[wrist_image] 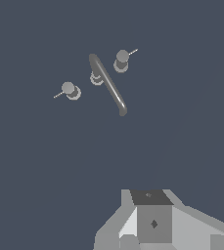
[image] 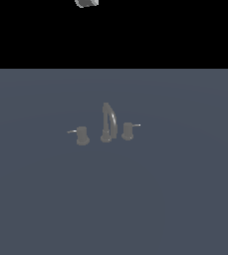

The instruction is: Turn on the faucet by rotating a designated handle.

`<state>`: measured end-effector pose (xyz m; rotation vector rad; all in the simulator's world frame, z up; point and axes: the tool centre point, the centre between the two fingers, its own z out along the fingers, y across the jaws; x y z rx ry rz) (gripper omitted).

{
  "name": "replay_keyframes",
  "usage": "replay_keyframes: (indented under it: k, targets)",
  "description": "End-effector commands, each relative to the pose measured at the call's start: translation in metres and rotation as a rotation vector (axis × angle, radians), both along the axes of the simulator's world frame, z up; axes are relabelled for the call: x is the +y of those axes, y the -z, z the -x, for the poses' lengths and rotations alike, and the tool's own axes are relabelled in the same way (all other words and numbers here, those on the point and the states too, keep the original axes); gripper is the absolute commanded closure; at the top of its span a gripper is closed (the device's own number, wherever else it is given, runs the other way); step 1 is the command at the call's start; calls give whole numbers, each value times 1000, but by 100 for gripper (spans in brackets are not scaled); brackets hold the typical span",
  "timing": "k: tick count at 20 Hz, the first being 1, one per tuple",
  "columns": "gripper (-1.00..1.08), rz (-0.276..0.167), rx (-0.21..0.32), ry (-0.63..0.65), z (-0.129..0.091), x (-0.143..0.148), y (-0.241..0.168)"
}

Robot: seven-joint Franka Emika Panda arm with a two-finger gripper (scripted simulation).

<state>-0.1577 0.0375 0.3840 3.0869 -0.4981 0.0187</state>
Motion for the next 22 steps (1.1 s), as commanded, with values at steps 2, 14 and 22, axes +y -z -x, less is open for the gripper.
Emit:
replay_keyframes:
  k: [2, 14, 22]
  targets:
    - [108, -3, -1, 77, -23, 3, 24]
    - [108, -11, 0, 315, -96, -1, 100]
    - [108, -13, 0, 472, -143, -14, 149]
